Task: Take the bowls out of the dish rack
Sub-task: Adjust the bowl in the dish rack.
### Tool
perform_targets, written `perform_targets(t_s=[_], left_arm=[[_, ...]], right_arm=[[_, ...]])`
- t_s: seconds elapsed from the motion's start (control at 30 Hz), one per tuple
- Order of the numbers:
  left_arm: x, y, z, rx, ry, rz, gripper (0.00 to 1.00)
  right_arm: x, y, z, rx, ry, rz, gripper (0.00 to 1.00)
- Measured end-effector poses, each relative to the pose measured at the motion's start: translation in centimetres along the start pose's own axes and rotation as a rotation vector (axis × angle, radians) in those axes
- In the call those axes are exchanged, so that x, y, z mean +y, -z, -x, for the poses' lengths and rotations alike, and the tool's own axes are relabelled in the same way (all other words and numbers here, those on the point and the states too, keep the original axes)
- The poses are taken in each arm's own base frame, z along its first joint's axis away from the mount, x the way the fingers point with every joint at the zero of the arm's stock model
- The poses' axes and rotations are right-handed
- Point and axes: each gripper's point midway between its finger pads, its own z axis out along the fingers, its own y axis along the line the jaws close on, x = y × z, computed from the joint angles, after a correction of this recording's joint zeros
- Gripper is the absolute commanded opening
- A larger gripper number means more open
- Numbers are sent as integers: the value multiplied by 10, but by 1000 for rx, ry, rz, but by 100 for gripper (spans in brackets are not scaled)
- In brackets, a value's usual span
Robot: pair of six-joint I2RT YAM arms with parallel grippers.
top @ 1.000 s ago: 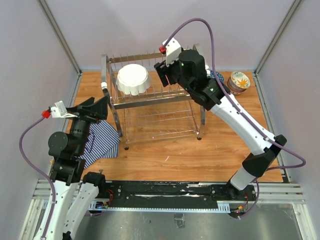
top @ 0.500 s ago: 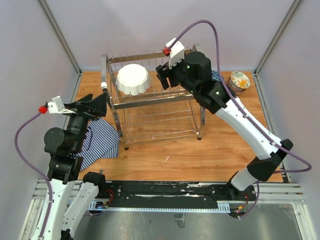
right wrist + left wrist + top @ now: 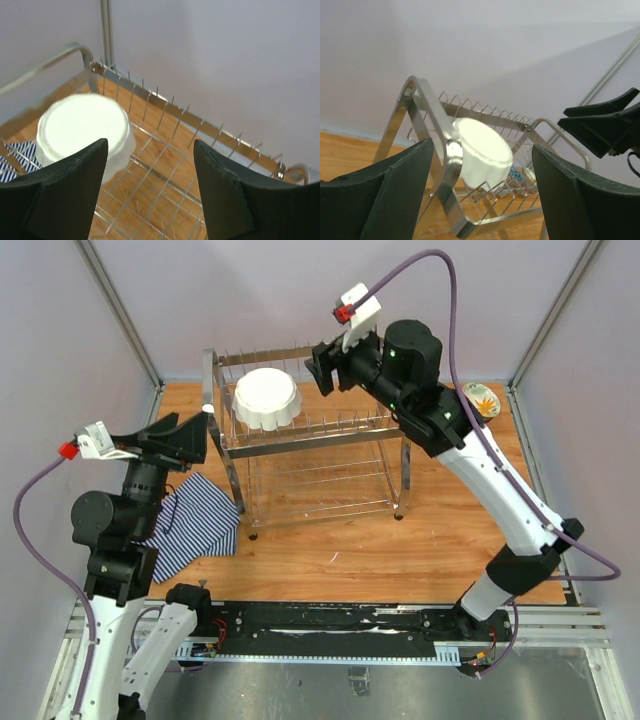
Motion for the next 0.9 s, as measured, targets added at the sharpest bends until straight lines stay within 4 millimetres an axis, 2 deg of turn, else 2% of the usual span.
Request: perform_targets(t_s=[0.13,0.23,0.3,0.5,0.67,0.9], left_arm=[[-20,-22,30,-21,6,-17,85],[-35,-46,48,-25,9,-28,85],[-40,-63,53,-17,13,-30,85],[-40,-102,38,71,34,-9,84],[-30,-113,7,175,79,21,84],[-37,-112,-10,246,173,-2,84]], right_arm=[[0,-20,23,-27,-30,30,71],[-5,-25,25,-23,-74,45,71],[-7,-24,20,-4,-106,50,71],[-2,-25,-3,56,-164,80,71],[6,-21,-16,98,-206,110,71],[9,-6,2,70,-239,132,71]])
